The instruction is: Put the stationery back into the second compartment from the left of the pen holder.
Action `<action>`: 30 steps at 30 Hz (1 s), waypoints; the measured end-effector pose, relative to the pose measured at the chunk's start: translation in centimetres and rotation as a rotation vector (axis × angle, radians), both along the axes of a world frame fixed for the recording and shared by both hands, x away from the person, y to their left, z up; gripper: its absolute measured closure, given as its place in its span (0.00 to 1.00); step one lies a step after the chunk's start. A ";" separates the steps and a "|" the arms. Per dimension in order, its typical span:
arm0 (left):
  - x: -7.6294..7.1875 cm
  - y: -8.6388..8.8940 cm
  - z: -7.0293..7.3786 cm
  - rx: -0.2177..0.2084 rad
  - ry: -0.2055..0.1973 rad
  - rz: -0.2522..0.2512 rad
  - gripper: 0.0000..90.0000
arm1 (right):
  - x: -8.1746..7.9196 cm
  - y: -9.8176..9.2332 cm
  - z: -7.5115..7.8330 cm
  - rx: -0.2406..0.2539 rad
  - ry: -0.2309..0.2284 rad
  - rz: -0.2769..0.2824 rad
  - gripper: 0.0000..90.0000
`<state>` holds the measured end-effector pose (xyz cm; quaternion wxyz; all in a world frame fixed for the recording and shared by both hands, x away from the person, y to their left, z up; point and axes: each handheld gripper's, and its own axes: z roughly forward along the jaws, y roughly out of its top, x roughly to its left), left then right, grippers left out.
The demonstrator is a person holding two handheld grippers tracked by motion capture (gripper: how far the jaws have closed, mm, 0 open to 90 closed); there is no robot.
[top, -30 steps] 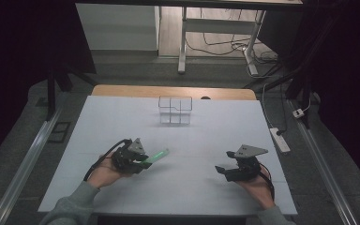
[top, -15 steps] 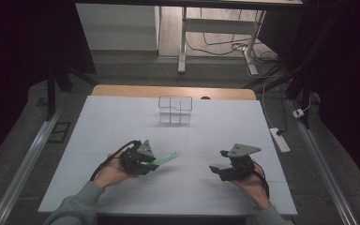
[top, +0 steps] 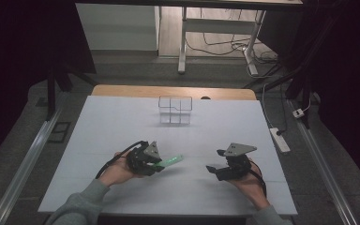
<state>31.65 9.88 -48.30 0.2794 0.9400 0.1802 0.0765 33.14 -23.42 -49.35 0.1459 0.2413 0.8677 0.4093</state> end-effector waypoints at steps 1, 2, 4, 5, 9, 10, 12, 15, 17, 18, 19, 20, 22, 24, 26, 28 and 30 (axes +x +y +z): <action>0.0 -0.2 0.0 0.000 0.001 -0.005 0.74 | 0.0 0.1 0.0 -0.008 -0.003 0.005 0.25; 0.0 -0.3 0.0 0.004 -0.001 -0.012 0.74 | 0.0 0.3 0.0 -0.002 -0.004 0.009 0.25; 0.1 -0.7 -0.1 0.006 -0.003 -0.019 0.74 | 0.0 0.5 0.1 -0.004 -0.005 0.017 0.25; 0.1 -0.8 -0.1 0.012 -0.004 -0.025 0.74 | 0.0 0.7 0.2 -0.011 -0.005 0.020 0.25; 0.2 -1.2 0.0 0.010 -0.005 -0.042 0.74 | -0.1 1.2 0.3 -0.013 -0.014 0.040 0.25; 0.3 -1.3 0.0 0.011 -0.006 -0.046 0.74 | -0.1 1.4 0.4 -0.014 -0.016 0.044 0.25; 0.4 -1.5 -0.1 0.011 -0.005 -0.052 0.74 | -0.1 1.7 0.4 -0.019 -0.018 0.051 0.25; 0.5 -1.9 -0.1 0.014 -0.004 -0.063 0.74 | -0.1 2.0 0.5 -0.028 -0.012 0.063 0.26; 0.5 -2.1 -0.1 0.020 -0.004 -0.072 0.74 | 0.0 2.3 0.5 -0.030 -0.010 0.074 0.26; 0.6 -2.3 -0.1 0.021 -0.005 -0.076 0.74 | -0.1 2.4 0.5 -0.030 -0.006 0.079 0.26; 0.6 -2.4 -0.1 0.021 -0.005 -0.081 0.74 | -0.1 2.6 0.5 -0.037 -0.005 0.085 0.26; 0.6 -2.6 -0.1 0.023 -0.006 -0.086 0.74 | -0.1 2.7 0.5 -0.037 -0.002 0.093 0.27; 0.6 -3.0 -0.2 0.026 -0.006 -0.098 0.74 | 0.0 3.1 0.5 -0.051 0.001 0.108 0.27; 0.6 -3.3 -0.2 0.033 -0.005 -0.107 0.74 | 0.0 3.5 0.5 -0.060 0.020 0.126 0.28; 0.6 -3.7 -0.2 0.042 -0.005 -0.117 0.74 | 0.0 3.9 0.5 -0.075 0.032 0.149 0.28; 0.6 -3.9 -0.2 0.045 -0.001 -0.125 0.74 | -0.1 4.4 0.6 -0.092 0.037 0.164 0.28; 0.6 -4.2 -0.3 0.047 0.002 -0.130 0.74 | -0.1 4.8 0.5 -0.107 0.038 0.185 0.28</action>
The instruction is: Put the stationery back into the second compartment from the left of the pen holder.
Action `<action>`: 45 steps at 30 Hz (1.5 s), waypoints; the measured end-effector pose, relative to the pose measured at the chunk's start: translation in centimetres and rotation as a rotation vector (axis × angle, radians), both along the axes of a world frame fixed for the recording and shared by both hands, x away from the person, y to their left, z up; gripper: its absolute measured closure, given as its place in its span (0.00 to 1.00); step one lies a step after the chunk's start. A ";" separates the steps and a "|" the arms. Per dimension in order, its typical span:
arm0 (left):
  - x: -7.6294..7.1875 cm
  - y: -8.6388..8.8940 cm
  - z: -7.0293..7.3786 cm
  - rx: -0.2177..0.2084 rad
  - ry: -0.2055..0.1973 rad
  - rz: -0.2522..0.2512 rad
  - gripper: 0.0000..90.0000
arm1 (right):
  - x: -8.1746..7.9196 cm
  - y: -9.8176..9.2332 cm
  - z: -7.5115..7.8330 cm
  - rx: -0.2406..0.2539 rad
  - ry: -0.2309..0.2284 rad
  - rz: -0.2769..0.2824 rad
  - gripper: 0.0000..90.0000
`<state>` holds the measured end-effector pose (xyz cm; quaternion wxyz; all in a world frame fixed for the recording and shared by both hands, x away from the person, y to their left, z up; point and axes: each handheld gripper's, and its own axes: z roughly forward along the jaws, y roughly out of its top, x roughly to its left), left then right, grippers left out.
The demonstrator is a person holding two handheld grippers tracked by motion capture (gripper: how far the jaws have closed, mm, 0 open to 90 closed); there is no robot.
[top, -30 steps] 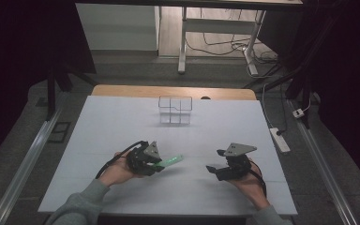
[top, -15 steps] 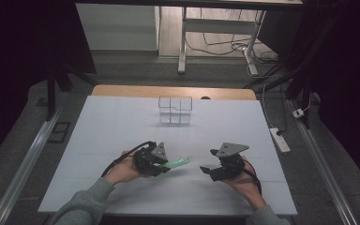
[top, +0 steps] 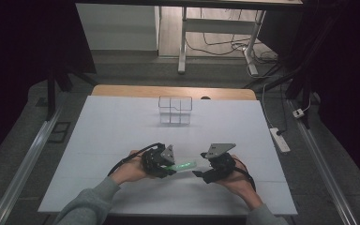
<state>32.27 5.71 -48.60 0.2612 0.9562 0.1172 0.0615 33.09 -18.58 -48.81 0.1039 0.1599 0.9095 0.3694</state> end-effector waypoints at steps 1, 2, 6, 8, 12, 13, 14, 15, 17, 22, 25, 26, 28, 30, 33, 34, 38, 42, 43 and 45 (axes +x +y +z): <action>0.0 -0.1 0.0 0.004 0.001 -0.004 0.74 | 0.0 0.2 0.0 -0.008 -0.001 0.008 0.28; 0.0 -0.3 -0.1 0.007 0.004 -0.007 0.74 | 0.0 0.4 0.0 -0.015 0.000 0.016 0.28; 0.0 -0.8 -0.2 0.014 0.010 -0.026 0.74 | 0.0 1.3 -0.1 -0.050 0.009 0.054 0.29; -0.1 -1.0 -0.2 0.012 0.018 -0.037 0.74 | -0.1 1.7 -0.1 -0.070 0.011 0.069 0.31; -0.2 -1.3 -0.3 0.021 0.026 -0.054 0.74 | -0.3 2.4 -0.3 -0.108 0.017 0.102 0.34; -0.2 -1.4 -0.3 0.022 0.028 -0.058 0.74 | -0.3 2.5 -0.4 -0.120 0.011 0.113 0.36; -0.3 -1.4 -0.3 0.022 0.028 -0.062 0.74 | -0.3 2.7 -0.4 -0.131 0.007 0.124 0.38; -0.3 -1.5 -0.2 0.034 0.026 -0.078 0.74 | -0.4 2.8 -0.5 -0.144 0.008 0.133 0.40; -0.4 -1.6 -0.1 0.033 0.030 -0.088 0.74 | -0.5 3.1 -0.6 -0.171 0.001 0.157 0.46; -0.7 -1.6 0.3 0.053 0.023 -0.137 0.74 | -1.1 3.6 -0.9 -0.232 -0.021 0.239 0.63; -0.9 -1.5 0.5 0.052 0.020 -0.158 0.74 | -1.3 3.8 -0.9 -0.243 -0.024 0.280 0.66; -1.0 -1.4 0.6 0.050 0.020 -0.164 0.74 | -1.4 3.8 -0.8 -0.252 -0.026 0.289 0.67; -1.1 -1.4 0.6 0.045 0.014 -0.169 0.74 | -1.5 3.8 -0.8 -0.253 -0.038 0.312 0.68; -1.0 -1.3 0.7 0.037 0.012 -0.165 0.73 | -1.6 3.8 -0.9 -0.252 -0.035 0.316 0.69; -0.9 -1.2 0.6 -0.001 0.017 -0.128 0.72 | -1.5 3.8 -0.9 -0.254 -0.037 0.313 0.71; -0.8 -1.2 0.6 -0.005 0.019 -0.118 0.71 | -1.5 3.8 -0.9 -0.250 -0.038 0.312 0.72; -0.4 -0.7 0.8 -0.036 -0.001 -0.070 0.64 | -1.4 3.4 -0.6 -0.211 -0.048 0.285 0.72; 0.2 0.2 1.1 -0.102 -0.005 0.000 0.50 | -0.9 2.5 -0.1 -0.144 -0.050 0.237 0.72; 0.3 0.5 1.1 -0.115 -0.009 0.019 0.46 | -0.7 2.2 0.0 -0.123 -0.045 0.223 0.72; 0.6 1.0 1.2 -0.135 -0.018 0.061 0.39 | -0.5 1.8 0.2 -0.094 -0.036 0.204 0.72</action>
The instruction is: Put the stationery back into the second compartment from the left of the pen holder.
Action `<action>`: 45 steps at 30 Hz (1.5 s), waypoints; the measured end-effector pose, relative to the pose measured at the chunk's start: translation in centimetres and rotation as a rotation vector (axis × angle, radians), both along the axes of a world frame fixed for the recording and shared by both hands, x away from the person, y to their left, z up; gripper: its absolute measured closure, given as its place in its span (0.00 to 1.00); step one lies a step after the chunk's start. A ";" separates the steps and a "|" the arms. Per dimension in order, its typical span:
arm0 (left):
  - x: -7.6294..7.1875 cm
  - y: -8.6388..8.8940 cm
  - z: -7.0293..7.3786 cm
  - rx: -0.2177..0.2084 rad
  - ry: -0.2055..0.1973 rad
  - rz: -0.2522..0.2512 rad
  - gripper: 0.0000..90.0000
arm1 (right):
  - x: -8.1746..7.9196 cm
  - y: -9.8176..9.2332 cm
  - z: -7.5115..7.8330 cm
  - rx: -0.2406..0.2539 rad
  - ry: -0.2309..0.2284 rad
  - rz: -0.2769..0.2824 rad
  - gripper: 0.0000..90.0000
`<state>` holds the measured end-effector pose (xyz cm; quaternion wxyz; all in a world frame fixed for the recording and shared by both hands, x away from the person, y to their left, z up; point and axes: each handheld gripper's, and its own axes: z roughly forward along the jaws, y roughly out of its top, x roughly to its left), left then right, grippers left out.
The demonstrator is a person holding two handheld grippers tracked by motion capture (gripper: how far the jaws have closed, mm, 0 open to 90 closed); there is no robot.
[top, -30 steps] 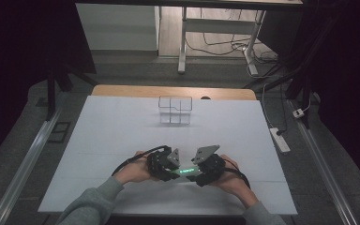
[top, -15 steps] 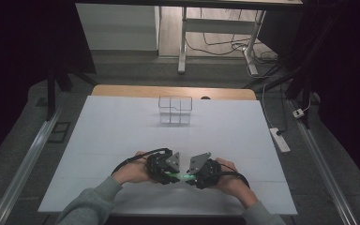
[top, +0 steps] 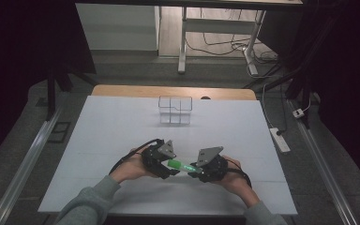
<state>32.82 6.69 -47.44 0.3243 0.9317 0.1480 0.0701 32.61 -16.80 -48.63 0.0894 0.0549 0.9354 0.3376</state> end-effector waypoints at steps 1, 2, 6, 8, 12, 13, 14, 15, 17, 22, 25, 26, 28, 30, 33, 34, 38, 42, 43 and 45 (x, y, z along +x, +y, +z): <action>0.1 0.3 0.0 -0.016 0.002 0.016 0.38 | 0.1 -0.1 0.0 0.015 0.004 -0.009 0.72; 0.2 0.6 0.0 -0.036 0.007 0.029 0.36 | 0.2 -0.3 0.1 0.016 0.002 -0.019 0.72; 0.5 1.6 -0.2 -0.088 0.021 0.073 0.33 | 0.4 -0.7 0.3 0.047 0.000 -0.051 0.72; 0.5 2.0 -0.3 -0.107 0.028 0.087 0.31 | 0.4 -0.9 0.4 0.063 0.000 -0.065 0.72; 0.5 2.7 -0.5 -0.148 0.035 0.104 0.29 | 0.6 -1.3 0.6 0.099 -0.009 -0.097 0.72; 0.5 2.8 -0.6 -0.161 0.038 0.105 0.29 | 0.6 -1.4 0.7 0.112 -0.009 -0.102 0.72; 0.4 2.9 -0.6 -0.176 0.040 0.109 0.29 | 0.6 -1.5 0.8 0.123 -0.006 -0.109 0.72; 0.4 2.9 -0.7 -0.188 0.040 0.110 0.29 | 0.6 -1.5 0.9 0.132 -0.006 -0.112 0.72; 0.4 3.0 -0.7 -0.214 0.041 0.115 0.29 | 0.6 -1.6 1.0 0.144 -0.005 -0.118 0.72; 0.5 3.2 -0.7 -0.256 0.044 0.123 0.29 | 0.7 -1.7 1.0 0.152 -0.008 -0.131 0.72; 0.5 3.3 -0.7 -0.273 0.049 0.124 0.29 | 0.7 -1.7 0.9 0.152 -0.019 -0.144 0.72; 0.6 3.3 -0.7 -0.278 0.047 0.126 0.29 | 0.7 -1.7 0.9 0.156 -0.019 -0.146 0.72; 0.6 3.2 -0.7 -0.288 0.048 0.126 0.29 | 0.7 -1.7 0.9 0.163 -0.021 -0.149 0.72; 0.6 3.1 -0.7 -0.308 0.057 0.128 0.29 | 0.7 -1.7 0.9 0.178 -0.013 -0.147 0.72; 0.6 2.9 -0.6 -0.332 0.065 0.123 0.31 | 0.6 -1.6 0.9 0.191 -0.013 -0.142 0.72; 0.6 2.8 -0.6 -0.335 0.063 0.122 0.32 | 0.5 -1.5 0.9 0.194 -0.016 -0.137 0.72; 0.6 2.4 -0.6 -0.358 0.083 0.124 0.35 | 0.3 -1.0 0.6 0.181 -0.033 -0.130 0.72; 0.8 1.9 -0.7 -0.361 0.094 0.143 0.40 | 0.2 -0.6 0.4 0.170 -0.048 -0.127 0.72; 0.9 1.8 -0.7 -0.360 0.100 0.152 0.41 | 0.1 -0.5 0.3 0.168 -0.051 -0.129 0.72; 0.9 1.7 -0.8 -0.370 0.116 0.155 0.44 | 0.1 -0.4 0.1 0.170 -0.059 -0.130 0.72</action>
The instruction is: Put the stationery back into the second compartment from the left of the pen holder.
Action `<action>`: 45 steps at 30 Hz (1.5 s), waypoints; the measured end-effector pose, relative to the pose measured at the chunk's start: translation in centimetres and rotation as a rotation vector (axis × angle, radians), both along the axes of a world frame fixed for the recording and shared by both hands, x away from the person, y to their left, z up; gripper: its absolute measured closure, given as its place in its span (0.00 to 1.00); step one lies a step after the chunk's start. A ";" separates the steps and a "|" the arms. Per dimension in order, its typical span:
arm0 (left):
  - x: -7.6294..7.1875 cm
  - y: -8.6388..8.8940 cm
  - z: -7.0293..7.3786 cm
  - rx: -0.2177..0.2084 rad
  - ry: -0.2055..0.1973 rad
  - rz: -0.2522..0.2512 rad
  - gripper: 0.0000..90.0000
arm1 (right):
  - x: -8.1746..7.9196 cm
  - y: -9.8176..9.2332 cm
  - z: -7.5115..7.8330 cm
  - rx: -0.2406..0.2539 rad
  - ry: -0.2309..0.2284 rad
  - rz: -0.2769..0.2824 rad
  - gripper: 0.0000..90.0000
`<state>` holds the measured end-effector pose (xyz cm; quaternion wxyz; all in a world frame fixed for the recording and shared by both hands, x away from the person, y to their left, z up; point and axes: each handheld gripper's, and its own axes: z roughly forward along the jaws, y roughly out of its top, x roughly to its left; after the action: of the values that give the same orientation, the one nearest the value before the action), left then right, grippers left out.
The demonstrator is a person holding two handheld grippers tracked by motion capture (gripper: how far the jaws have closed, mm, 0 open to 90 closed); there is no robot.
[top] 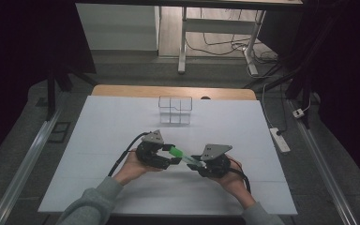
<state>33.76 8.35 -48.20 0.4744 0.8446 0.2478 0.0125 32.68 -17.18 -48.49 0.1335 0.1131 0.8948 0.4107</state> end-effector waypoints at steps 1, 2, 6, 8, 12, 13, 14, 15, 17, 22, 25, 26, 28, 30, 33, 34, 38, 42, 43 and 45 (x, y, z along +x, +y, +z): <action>0.0 -0.1 0.0 -0.001 0.006 0.001 0.46 | 0.0 0.0 -0.1 -0.001 -0.006 -0.001 0.72; 0.1 -0.2 0.0 -0.002 0.011 0.008 0.48 | 0.0 0.1 -0.1 -0.007 -0.010 -0.004 0.72; 0.3 -0.3 -0.1 -0.019 0.035 0.021 0.53 | -0.2 0.3 -0.2 -0.013 -0.022 -0.015 0.72; 0.4 -0.3 -0.1 -0.035 0.048 0.026 0.54 | -0.2 0.4 -0.4 -0.021 -0.025 -0.019 0.72; 0.5 -0.3 -0.1 -0.053 0.067 0.030 0.58 | -0.3 0.6 -0.7 -0.046 -0.043 -0.022 0.72; 0.5 -0.3 -0.1 -0.056 0.069 0.032 0.58 | -0.3 0.7 -0.7 -0.052 -0.046 -0.022 0.72; 0.5 -0.3 -0.1 -0.061 0.071 0.033 0.59 | -0.3 0.7 -0.7 -0.056 -0.048 -0.027 0.72; 0.5 -0.2 -0.1 -0.068 0.076 0.033 0.59 | -0.3 0.7 -0.7 -0.055 -0.050 -0.027 0.72; 0.6 -0.2 0.0 -0.091 0.087 0.031 0.63 | -0.3 0.8 -0.8 -0.064 -0.056 -0.028 0.72; 0.7 -0.1 0.0 -0.137 0.119 0.005 0.71 | -0.4 1.0 -1.0 -0.094 -0.072 -0.025 0.72; 0.7 -0.1 0.0 -0.141 0.124 -0.006 0.73 | -0.4 1.1 -1.1 -0.095 -0.075 -0.026 0.72; 0.6 -0.2 0.0 -0.141 0.122 -0.007 0.74 | -0.4 1.1 -1.1 -0.104 -0.077 -0.029 0.72; 0.5 -0.3 0.1 -0.136 0.116 -0.011 0.75 | -0.4 1.1 -1.2 -0.105 -0.077 -0.027 0.72; 0.3 -0.4 0.3 -0.135 0.111 -0.015 0.76 | -0.4 1.1 -1.2 -0.105 -0.074 -0.026 0.72; 0.2 -0.4 0.5 -0.139 0.106 -0.019 0.77 | -0.4 1.0 -1.3 -0.087 -0.076 -0.037 0.71; 0.2 -0.4 0.5 -0.137 0.102 -0.020 0.77 | -0.4 1.0 -1.3 -0.079 -0.077 -0.040 0.70; 0.2 -0.4 0.7 -0.138 0.101 -0.018 0.77 | -0.2 0.8 -1.1 -0.057 -0.061 -0.053 0.68; 0.3 0.0 0.8 -0.135 0.095 -0.004 0.78 | 0.0 0.4 -1.0 -0.019 -0.040 -0.076 0.61; 0.4 0.1 0.9 -0.134 0.091 0.002 0.78 | 0.1 0.2 -0.9 -0.011 -0.039 -0.086 0.59; 0.5 0.5 1.0 -0.128 0.078 0.018 0.78 | 0.2 -0.2 -0.7 0.015 -0.026 -0.099 0.57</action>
<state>34.21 8.80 -47.20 0.5171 0.8101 0.2743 -0.0320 32.91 -17.35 -49.20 0.1646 0.1527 0.8832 0.4117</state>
